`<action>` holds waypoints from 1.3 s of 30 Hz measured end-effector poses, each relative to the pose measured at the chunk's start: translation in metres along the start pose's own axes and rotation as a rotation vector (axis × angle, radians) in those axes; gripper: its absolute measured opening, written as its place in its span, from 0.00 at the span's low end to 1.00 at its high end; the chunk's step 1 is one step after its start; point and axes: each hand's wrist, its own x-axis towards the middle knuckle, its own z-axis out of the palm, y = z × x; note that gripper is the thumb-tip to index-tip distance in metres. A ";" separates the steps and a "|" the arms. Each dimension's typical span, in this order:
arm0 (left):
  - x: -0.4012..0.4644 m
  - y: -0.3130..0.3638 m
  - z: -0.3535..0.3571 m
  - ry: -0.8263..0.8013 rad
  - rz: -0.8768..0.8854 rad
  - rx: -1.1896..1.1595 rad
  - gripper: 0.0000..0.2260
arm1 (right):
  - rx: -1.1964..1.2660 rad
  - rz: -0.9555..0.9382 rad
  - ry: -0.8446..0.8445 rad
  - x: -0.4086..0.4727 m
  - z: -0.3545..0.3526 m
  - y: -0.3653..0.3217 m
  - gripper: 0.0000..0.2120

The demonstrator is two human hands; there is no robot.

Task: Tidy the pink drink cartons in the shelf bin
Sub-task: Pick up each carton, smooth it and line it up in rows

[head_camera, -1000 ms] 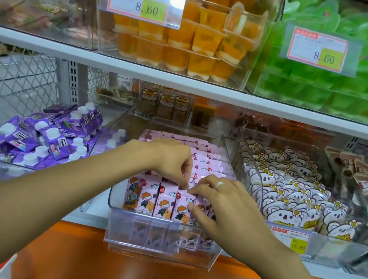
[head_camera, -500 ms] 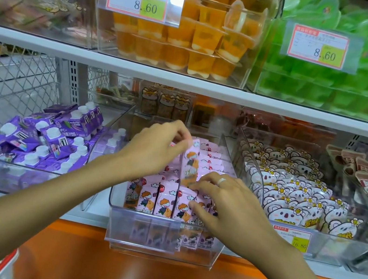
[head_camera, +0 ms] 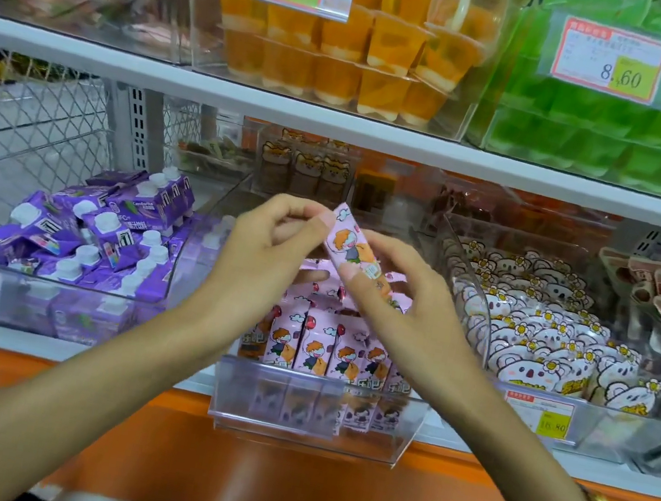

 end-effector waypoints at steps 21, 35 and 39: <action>-0.012 -0.037 -0.002 -0.135 0.156 0.438 0.08 | 0.701 0.376 0.047 0.004 0.001 0.013 0.08; -0.008 -0.009 -0.001 -0.272 -0.436 -0.015 0.14 | 0.534 0.475 0.096 0.006 -0.005 0.016 0.17; -0.005 -0.010 -0.003 -0.300 -0.490 -0.042 0.16 | 0.536 0.490 0.084 0.006 -0.005 0.016 0.19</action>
